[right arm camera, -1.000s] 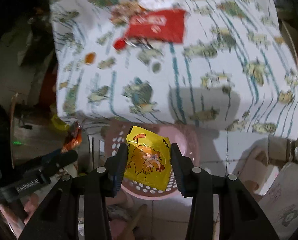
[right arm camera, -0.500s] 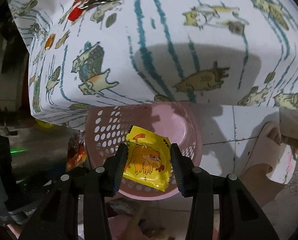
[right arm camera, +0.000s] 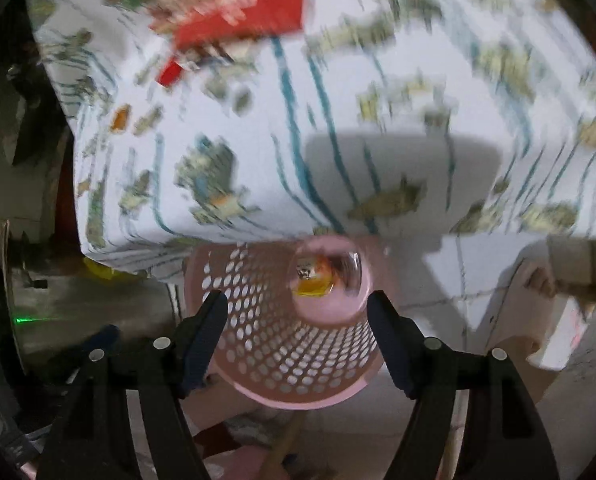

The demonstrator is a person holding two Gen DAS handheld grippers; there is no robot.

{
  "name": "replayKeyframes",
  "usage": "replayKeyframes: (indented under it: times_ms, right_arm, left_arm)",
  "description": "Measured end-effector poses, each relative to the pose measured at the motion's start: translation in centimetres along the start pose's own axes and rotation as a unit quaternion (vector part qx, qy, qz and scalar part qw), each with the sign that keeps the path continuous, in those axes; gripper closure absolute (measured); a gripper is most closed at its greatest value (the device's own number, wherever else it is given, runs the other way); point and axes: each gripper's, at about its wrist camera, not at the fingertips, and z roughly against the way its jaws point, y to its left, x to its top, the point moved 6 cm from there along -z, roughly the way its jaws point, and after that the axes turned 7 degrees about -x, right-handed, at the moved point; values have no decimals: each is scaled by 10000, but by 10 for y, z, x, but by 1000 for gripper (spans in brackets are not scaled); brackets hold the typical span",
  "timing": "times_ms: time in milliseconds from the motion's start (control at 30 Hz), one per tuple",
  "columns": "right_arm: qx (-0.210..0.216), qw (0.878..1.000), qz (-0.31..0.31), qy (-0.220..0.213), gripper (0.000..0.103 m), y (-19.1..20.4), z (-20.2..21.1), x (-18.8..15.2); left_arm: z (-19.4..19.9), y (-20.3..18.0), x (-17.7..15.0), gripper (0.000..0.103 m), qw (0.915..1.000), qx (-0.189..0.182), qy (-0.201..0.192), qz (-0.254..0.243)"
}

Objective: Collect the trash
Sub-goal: 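Move the right tool back over the red W paper bag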

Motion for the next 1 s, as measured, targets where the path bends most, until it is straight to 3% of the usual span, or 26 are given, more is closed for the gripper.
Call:
replayKeyframes:
  times_ms: [133,367,433,567,733,1000]
  right_arm:
    - [-370,9953,454,-766,29,14,41,10]
    - [-880,9721,1016,-1922,29,29,106,18]
    - [-941,9665,1090,-2125,29,31,118,18]
    - [-951,9613,1114,-2333,29,33,135,18]
    - [-978,9603,1053,-2390,29,32,140,18]
    - [-1003,9380,1247,-3075,29,44,199,40]
  left_arm:
    - [48,-8,9,19,9970,-5,-768,-128]
    - [112,-11,15,19,9812,276,-1891,-279]
    - [132,-12,15,17,9706,339,-2363,-318]
    - [161,-10,14,2,9479,384,-3149,-280]
    - [197,-15,11,0,9151,615,-3959,-442]
    - [240,-22,16,0,8942,741,-4385,-509]
